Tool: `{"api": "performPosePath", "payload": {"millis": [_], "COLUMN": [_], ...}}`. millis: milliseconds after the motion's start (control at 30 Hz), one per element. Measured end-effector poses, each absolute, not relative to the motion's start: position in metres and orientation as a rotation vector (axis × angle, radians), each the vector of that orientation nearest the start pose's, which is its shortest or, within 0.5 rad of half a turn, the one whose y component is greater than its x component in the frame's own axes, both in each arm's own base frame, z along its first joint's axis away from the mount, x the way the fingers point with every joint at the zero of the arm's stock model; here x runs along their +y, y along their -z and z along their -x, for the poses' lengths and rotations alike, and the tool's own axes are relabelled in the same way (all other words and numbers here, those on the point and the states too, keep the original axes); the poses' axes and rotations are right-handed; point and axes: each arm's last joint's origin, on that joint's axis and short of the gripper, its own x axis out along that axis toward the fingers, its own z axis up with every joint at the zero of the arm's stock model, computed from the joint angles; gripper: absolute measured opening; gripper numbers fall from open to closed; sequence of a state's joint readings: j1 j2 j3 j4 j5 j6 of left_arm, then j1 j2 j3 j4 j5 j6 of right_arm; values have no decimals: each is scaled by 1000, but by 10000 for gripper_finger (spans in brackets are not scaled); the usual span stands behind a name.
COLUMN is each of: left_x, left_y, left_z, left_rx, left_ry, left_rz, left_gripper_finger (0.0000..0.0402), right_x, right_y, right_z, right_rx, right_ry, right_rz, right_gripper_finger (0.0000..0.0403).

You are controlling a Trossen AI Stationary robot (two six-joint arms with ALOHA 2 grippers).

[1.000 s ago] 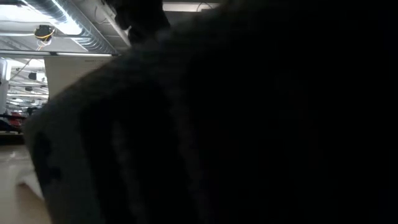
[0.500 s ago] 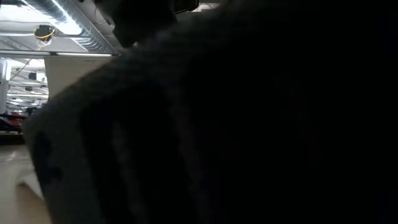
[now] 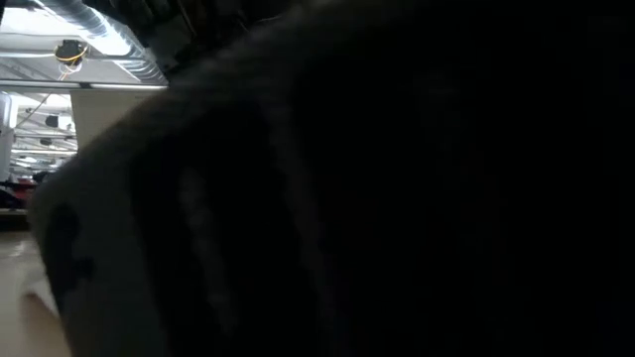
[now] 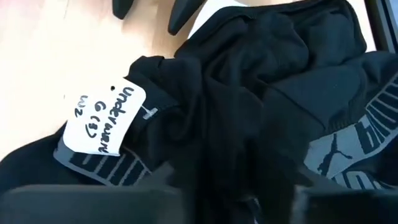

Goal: Sort clothes
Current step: Put the white underwear into the left white bin

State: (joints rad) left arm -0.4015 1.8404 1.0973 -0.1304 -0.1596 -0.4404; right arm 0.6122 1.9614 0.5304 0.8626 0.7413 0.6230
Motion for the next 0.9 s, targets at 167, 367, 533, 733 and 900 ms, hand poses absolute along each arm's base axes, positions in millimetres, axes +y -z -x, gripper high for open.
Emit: {"api": "performPosePath", "payload": {"millis": [167,367,533,733,900], "left_x": [-143,-151,-155,-147,-132], "left_y": [-163,-195,-237,-290,-316], "left_z": [-343,-337,-315,-272,-237], "left_rx": [881,847,883,864,859], "left_ry": [41,47,-53,-206,-267], "left_rz": [160,171,95,73,124], "left_gripper_finger": [23,11,7,4,5], "right_x": [153,153,153,153,152], "right_y": [-65,-65,-65,-65,-65], "right_z": [-246,-246,-246,-246,-246], "right_rx": [386,386,384,384,383], "right_ry": [245,246,252,253,256], "right_rz": [-258,-259,-256,-255,-255], "right_gripper_finger": [232,232,232,232,232]}}
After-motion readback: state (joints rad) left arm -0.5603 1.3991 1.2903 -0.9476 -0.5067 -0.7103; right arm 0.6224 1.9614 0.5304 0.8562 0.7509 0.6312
